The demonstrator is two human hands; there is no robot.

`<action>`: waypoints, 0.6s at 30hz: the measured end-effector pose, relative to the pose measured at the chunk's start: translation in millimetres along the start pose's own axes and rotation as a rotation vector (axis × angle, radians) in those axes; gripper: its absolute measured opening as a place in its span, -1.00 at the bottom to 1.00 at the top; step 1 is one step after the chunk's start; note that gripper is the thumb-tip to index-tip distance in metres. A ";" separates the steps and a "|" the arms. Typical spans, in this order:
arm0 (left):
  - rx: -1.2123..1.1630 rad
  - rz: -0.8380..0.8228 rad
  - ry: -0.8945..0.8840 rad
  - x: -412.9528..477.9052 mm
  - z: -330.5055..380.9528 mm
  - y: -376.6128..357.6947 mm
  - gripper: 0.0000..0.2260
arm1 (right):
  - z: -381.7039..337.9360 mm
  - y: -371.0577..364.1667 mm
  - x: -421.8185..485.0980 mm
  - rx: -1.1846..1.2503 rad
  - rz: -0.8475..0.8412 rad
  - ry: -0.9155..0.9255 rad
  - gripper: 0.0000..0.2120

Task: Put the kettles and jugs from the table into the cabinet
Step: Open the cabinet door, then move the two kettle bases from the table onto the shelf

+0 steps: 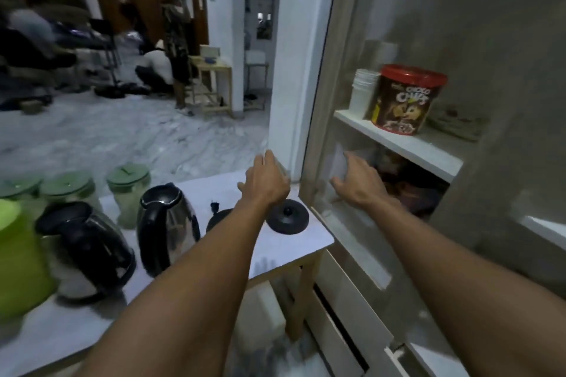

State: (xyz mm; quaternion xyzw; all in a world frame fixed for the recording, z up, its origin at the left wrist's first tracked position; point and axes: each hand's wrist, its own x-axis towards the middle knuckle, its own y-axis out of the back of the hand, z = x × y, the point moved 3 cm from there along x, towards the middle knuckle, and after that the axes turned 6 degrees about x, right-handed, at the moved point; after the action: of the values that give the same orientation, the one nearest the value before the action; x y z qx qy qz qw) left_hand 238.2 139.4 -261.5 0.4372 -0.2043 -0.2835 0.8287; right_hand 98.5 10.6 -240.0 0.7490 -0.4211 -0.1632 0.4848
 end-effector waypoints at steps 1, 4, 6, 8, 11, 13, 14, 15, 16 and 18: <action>0.013 -0.014 0.053 0.9 -12.7 -9.2 -0.35 | 4.6 -16.2 7.3 0.003 -0.052 -0.001 -0.31; 0.027 -0.018 0.190 8.9 -49.4 -37.0 -0.31 | 21.3 -71.2 28.9 -0.028 -0.197 0.010 -0.32; 0.045 -0.004 0.260 18.9 -71.8 -58.1 -0.29 | 31.3 -108.9 47.0 -0.016 -0.275 0.008 -0.26; 0.066 -0.006 0.323 30.2 -97.0 -82.8 -0.26 | 39.5 -146.1 65.2 -0.007 -0.347 0.002 -0.22; 0.055 0.010 0.411 50.8 -140.5 -122.6 -0.16 | 54.2 -202.9 85.7 -0.038 -0.427 -0.022 -0.14; 0.060 -0.005 0.493 65.4 -166.9 -148.7 -0.06 | 61.0 -237.5 101.1 -0.079 -0.463 -0.052 0.00; 0.067 -0.020 0.531 72.6 -178.0 -160.4 0.01 | 63.2 -252.3 109.3 -0.102 -0.474 -0.075 0.09; 0.077 -0.030 0.564 79.1 -187.3 -169.9 0.09 | 64.4 -266.6 117.7 -0.126 -0.485 -0.094 0.16; 0.086 -0.034 0.589 85.9 -195.7 -178.3 0.16 | 65.2 -279.9 126.0 -0.148 -0.496 -0.107 0.21; 0.101 -0.056 0.603 100.1 -208.9 -192.6 0.25 | 68.4 -305.7 138.7 -0.163 -0.531 -0.141 0.26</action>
State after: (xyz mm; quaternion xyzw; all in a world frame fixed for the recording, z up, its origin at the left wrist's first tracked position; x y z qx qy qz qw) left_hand 380.2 113.7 -525.9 0.5477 0.0494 -0.1532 0.8210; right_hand 280.5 -85.5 -513.9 0.7785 -0.2284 -0.3692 0.4533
